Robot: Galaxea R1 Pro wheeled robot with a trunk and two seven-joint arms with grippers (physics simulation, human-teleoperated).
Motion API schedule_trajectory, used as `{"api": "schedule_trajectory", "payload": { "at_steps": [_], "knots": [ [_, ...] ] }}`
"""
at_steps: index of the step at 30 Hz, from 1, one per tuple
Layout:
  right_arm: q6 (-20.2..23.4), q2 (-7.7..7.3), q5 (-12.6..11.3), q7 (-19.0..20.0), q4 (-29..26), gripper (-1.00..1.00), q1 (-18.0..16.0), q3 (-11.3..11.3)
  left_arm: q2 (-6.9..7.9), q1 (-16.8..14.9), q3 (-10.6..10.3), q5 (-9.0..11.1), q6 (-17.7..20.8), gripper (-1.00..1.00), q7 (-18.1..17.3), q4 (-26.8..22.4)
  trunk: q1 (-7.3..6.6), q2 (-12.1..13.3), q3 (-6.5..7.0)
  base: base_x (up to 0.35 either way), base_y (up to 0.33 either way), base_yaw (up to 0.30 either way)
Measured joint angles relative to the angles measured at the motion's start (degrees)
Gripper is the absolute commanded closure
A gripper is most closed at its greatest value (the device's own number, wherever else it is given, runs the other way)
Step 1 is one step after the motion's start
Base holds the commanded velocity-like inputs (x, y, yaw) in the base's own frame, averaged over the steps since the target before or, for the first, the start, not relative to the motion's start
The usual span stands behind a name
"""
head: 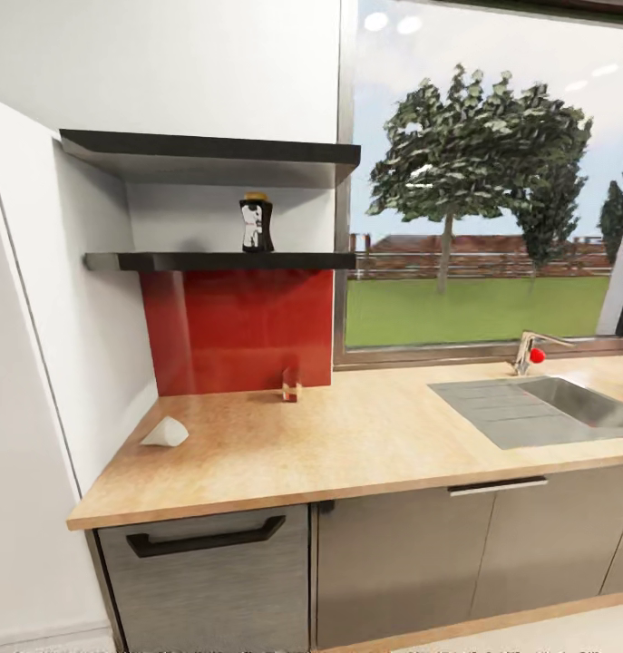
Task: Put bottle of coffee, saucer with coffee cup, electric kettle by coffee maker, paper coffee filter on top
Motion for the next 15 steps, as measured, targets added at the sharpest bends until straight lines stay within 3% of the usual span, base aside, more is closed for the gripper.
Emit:
{"api": "schedule_trajectory", "payload": {
  "at_steps": [1,2,4,5,8,10,13,15],
  "knots": [
    [-0.1,1.44,0.2,1.5,0.3,1.0,1.6,0.0,0.0,0.0,0.0,0.1,0.0,-1.0,0.0,0.0,0.0,0.0,-0.01,-0.001,-0.002,0.0],
    [-0.4,3.41,0.5,4.4,-2.7,1.0,6.5,0.9,0.03,0.0,0.0,0.3,0.0,-1.0,0.0,0.0,-0.22,0.4,0.18,0.0,-0.001,0.0],
    [-0.2,11.69,2.9,7.4,1.2,1.0,9.4,0.3,0.04,0.0,0.1,0.4,0.2,-1.0,0.0,0.0,-0.65,1.2,0.52,0.0,0.0,0.0],
    [-0.2,14.32,4.5,7.1,-0.2,1.0,11.9,0.4,0.02,0.0,0.1,0.4,0.3,-1.0,0.0,0.0,-0.88,1.6,0.7,0.0,0.0,0.0],
    [-0.1,16.95,7.2,9.2,-0.6,1.0,15.2,0.1,0.01,0.0,0.3,0.7,0.4,-1.0,0.3,0.0,-1.54,2.8,1.24,0.0,0.0,0.0],
    [0.1,18.36,7.6,13.6,-0.6,1.0,16.3,0.1,0.01,0.0,0.4,0.8,0.4,-1.0,0.6,0.0,-1.98,3.6,1.59,0.0,0.0,0.0],
    [0.6,18.98,7.8,22.1,-0.6,1.0,17.3,0.1,0.05,0.0,0.5,0.9,0.4,-1.0,0.6,0.0,-2.63,4.8,2.08,0.0,0.0,0.0],
    [0.6,19.16,7.8,25.7,-0.6,1.0,17.6,0.1,0.08,0.0,0.5,1.0,0.4,-1.0,0.6,0.1,-3.07,5.5,2.41,0.0,0.0,0.0]
  ]
}}
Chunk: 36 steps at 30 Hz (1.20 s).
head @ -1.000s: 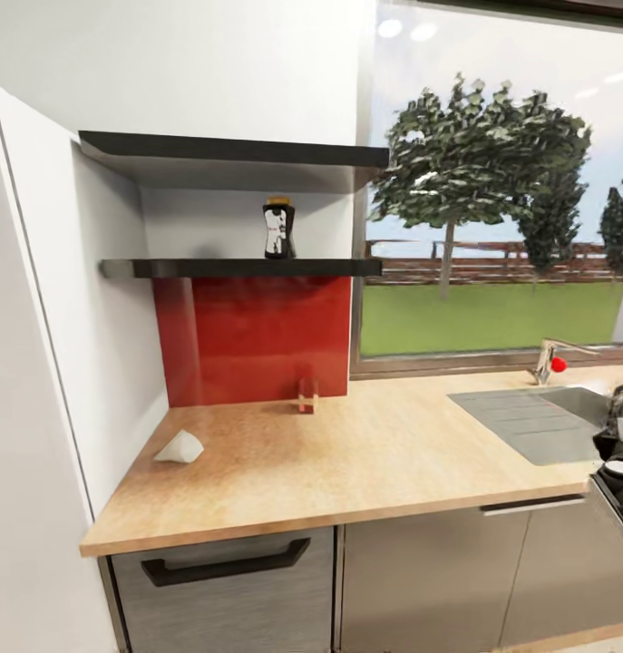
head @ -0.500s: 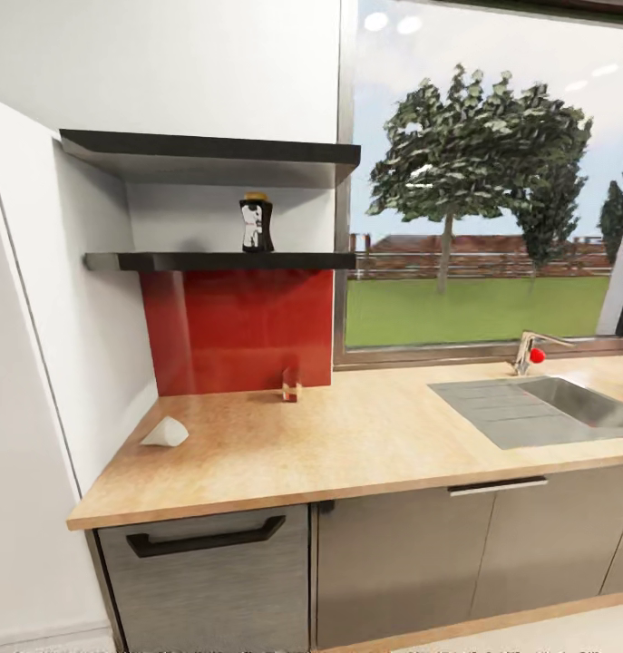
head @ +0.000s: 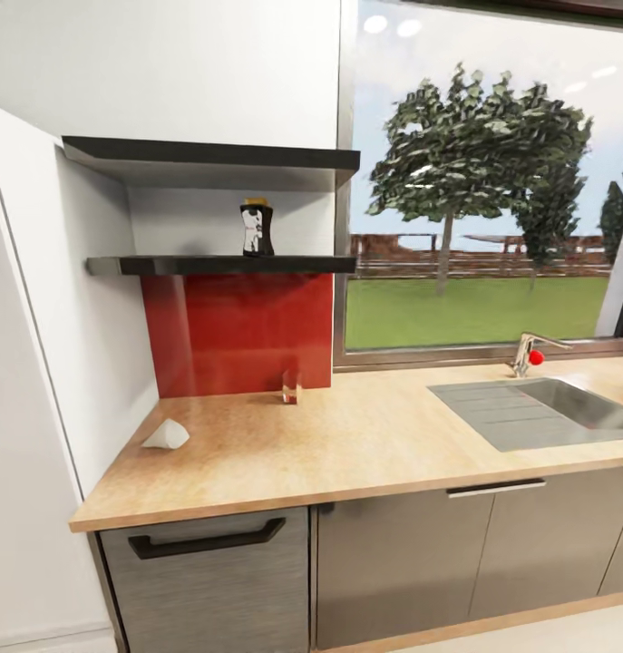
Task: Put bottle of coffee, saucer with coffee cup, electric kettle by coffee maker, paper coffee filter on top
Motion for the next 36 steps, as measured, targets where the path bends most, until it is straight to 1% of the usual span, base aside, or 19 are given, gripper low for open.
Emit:
{"api": "schedule_trajectory", "payload": {
  "at_steps": [1,2,3,5,7,10,16,21,24,28,33,36],
  "knots": [
    [-0.2,0.07,-0.1,1.4,0.0,1.0,0.3,0.0,0.07,0.0,0.0,0.5,0.0,-1.0,0.0,0.0,-0.22,0.4,0.18,0.0,0.0,0.0],
    [-0.2,0.08,-0.5,1.7,0.0,1.0,0.3,0.3,0.09,0.0,0.0,0.8,0.0,-1.0,0.0,0.0,-0.44,0.8,0.36,0.0,0.0,0.0],
    [-0.4,0.07,-0.7,1.9,0.0,1.0,0.5,0.1,0.16,0.0,0.0,1.7,0.0,-1.0,0.0,0.0,-0.66,1.2,0.54,0.0,0.0,0.0],
    [-0.5,0.11,-0.9,1.3,-0.1,1.0,0.7,0.2,0.23,0.0,-0.1,3.4,-0.1,-1.0,0.0,0.0,-1.1,2.0,0.9,0.0,0.0,0.0],
    [-0.7,0.17,-0.9,0.7,-0.1,1.0,0.7,0.2,0.26,0.0,-0.1,4.4,-0.1,-1.0,0.0,0.0,-1.54,2.8,1.26,0.0,0.0,0.0],
    [-0.8,0.52,-0.8,-0.4,0.0,1.0,1.0,0.2,0.18,0.0,-0.2,5.3,-0.1,-1.0,0.0,0.0,-2.2,4.0,1.65,0.0,0.0,0.0],
    [-1.1,0.7,-0.9,-2.7,-0.1,1.0,1.1,0.2,0.11,0.0,-0.3,5.5,-0.6,-1.0,0.0,0.1,-3.51,6.4,2.22,0.0,0.0,0.0],
    [-3.3,0.97,-0.9,-6.3,-0.1,1.0,1.1,0.1,0.08,0.0,-0.3,5.5,-0.7,-1.0,0.0,0.3,-4.61,8.4,2.66,0.0,0.0,0.0],
    [-4.3,1.79,-0.7,-8.2,0.0,1.0,1.6,0.1,0.03,0.0,-0.3,5.5,-0.8,-1.0,0.0,0.4,-5.27,9.6,2.92,0.0,0.0,0.0],
    [-4.6,2.13,-0.8,-8.8,0.0,1.0,1.9,0.1,0.02,0.0,-0.3,5.5,-0.9,-1.0,0.0,0.4,-6.15,11.2,3.27,0.0,0.0,0.0],
    [-4.8,2.1,-0.9,-9.0,0.0,1.0,2.0,0.1,0.02,0.0,-0.3,5.5,-1.0,-1.0,0.0,0.4,-7.25,13.3,3.71,0.0,0.0,0.0],
    [-4.9,2.07,-1.5,-9.0,0.0,1.0,2.0,0.0,0.02,0.0,-0.3,5.5,-1.0,-1.0,0.0,0.4,-7.91,14.5,4.07,0.0,0.0,0.0]
  ]
}}
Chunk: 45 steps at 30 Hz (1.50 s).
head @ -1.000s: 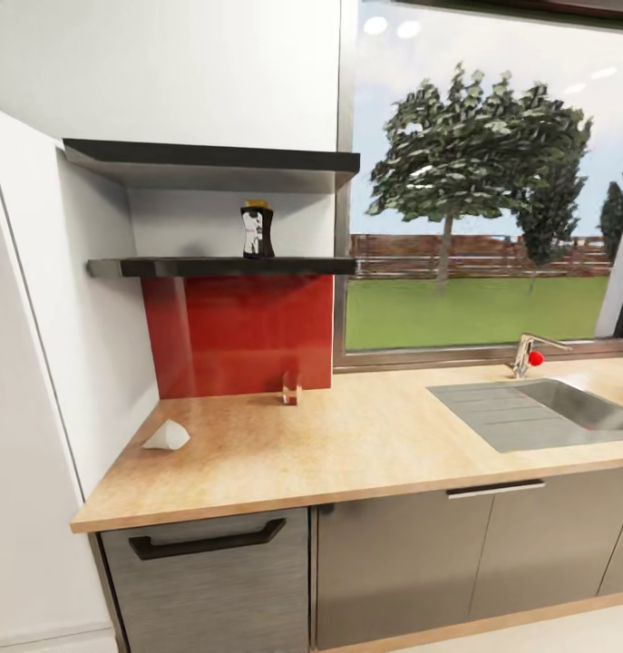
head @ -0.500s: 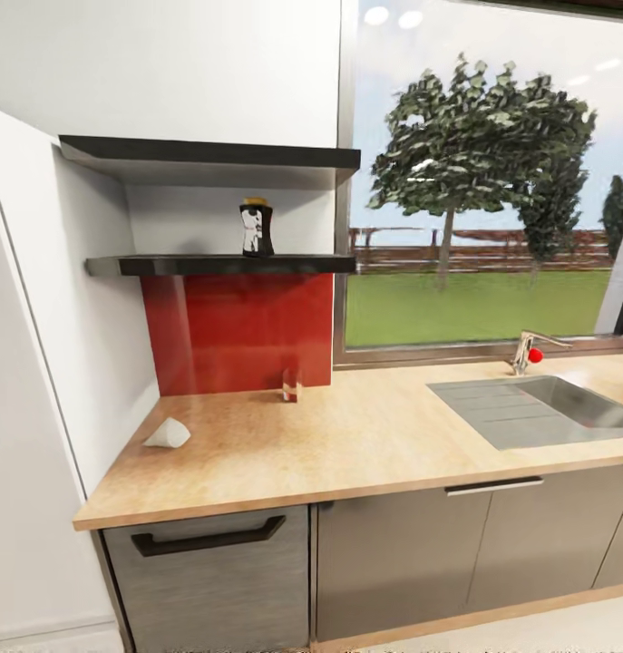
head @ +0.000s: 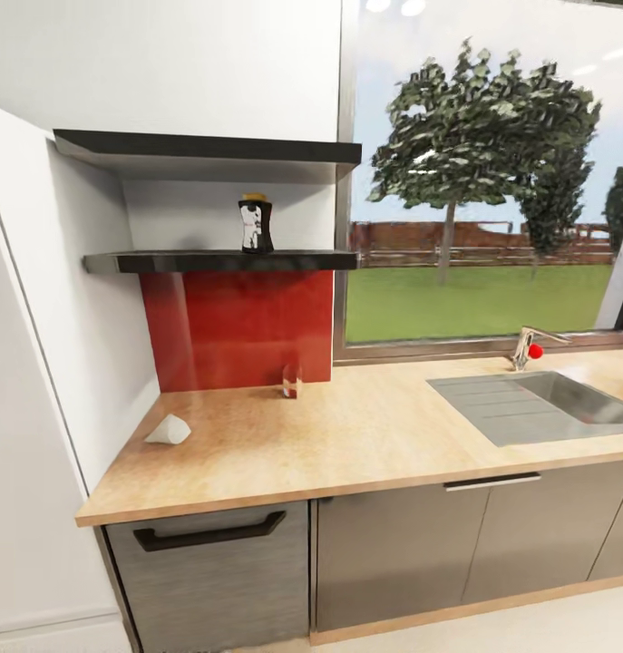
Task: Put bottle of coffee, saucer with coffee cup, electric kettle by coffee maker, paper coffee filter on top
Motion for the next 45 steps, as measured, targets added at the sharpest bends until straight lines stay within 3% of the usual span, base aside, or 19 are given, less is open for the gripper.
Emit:
{"api": "schedule_trajectory", "payload": {
  "at_steps": [6,33,45],
  "knots": [
    [-0.6,-0.1,-0.5,0.0,0.0,1.0,0.0,0.0,0.0,0.0,0.0,0.0,0.0,-1.0,0.0,0.0,-1.32,2.4,1.01,0.0,0.0,0.0],
    [-0.1,0.13,-0.3,0.2,-0.1,1.0,0.0,0.1,-0.13,0.0,0.0,-0.4,1.5,-1.0,0.5,-0.1,-1.33,2.4,1.01,0.0,0.0,0.0],
    [1.0,1.15,-0.5,-1.3,-0.2,1.0,0.0,-0.2,0.08,0.0,-0.3,-0.8,1.9,-1.0,1.5,-0.2,-1.32,2.4,1.01,0.0,0.0,0.0]
  ]
}}
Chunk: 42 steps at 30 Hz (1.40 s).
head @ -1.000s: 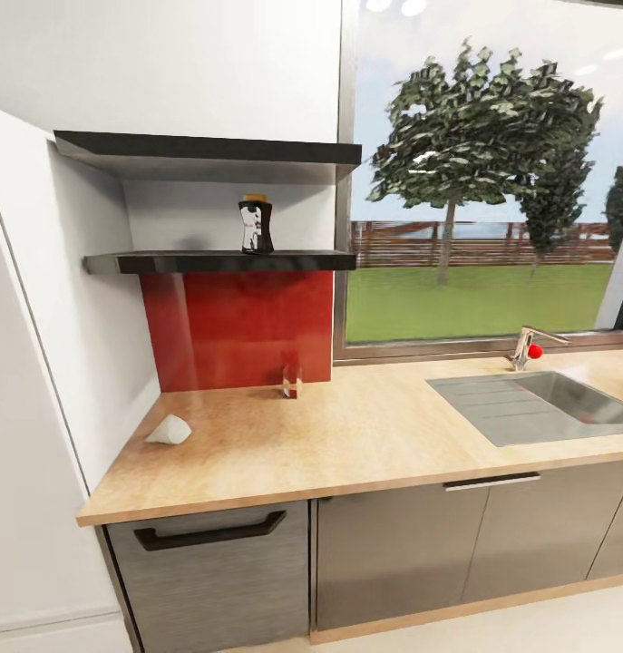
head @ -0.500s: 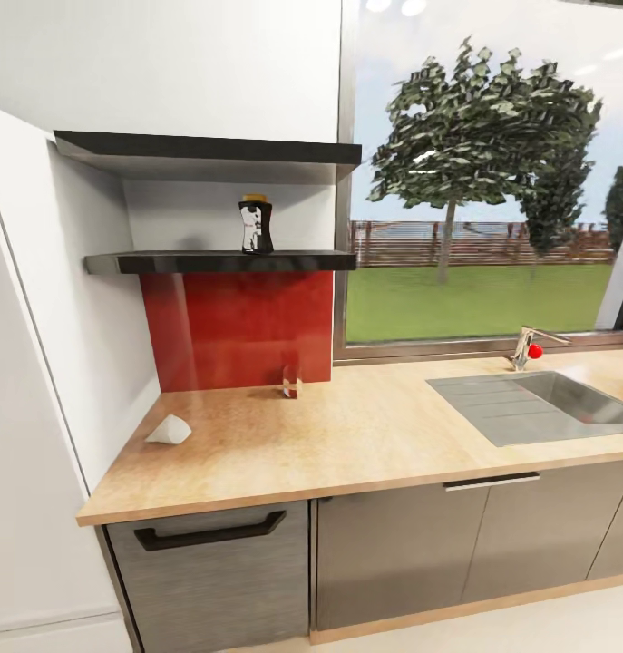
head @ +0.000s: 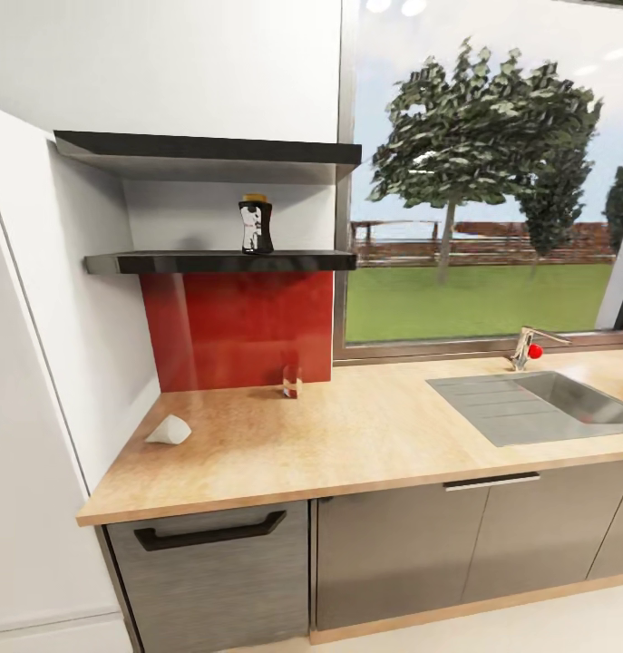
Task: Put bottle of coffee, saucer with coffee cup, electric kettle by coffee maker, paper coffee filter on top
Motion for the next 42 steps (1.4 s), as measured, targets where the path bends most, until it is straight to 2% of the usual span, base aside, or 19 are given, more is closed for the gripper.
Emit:
{"api": "schedule_trajectory", "payload": {
  "at_steps": [4,9,26,42],
  "knots": [
    [-0.3,-0.62,-0.1,0.4,0.2,1.0,0.3,0.0,-0.12,0.0,0.0,0.0,-0.2,-1.0,-0.2,0.0,0.0,0.0,0.0,0.0,0.0,0.0],
    [-0.3,-0.61,-0.1,0.9,0.2,1.0,0.6,-0.1,-0.16,0.0,0.0,-0.1,-0.2,-1.0,-0.3,0.1,0.0,0.0,0.0,0.0,-0.07,0.0],
    [-1.4,-0.2,-0.1,1.0,0.2,1.0,1.1,-0.1,-0.17,0.0,0.0,0.0,-0.1,-1.0,-0.3,0.1,0.0,0.0,0.0,0.0,-0.3,0.002],
    [-1.4,0.0,-0.1,0.2,0.2,1.0,1.2,-0.1,-0.25,0.0,0.0,0.0,-0.1,-1.0,-0.3,0.1,0.0,0.0,-0.31,0.0,-0.323,0.232]
  ]
}}
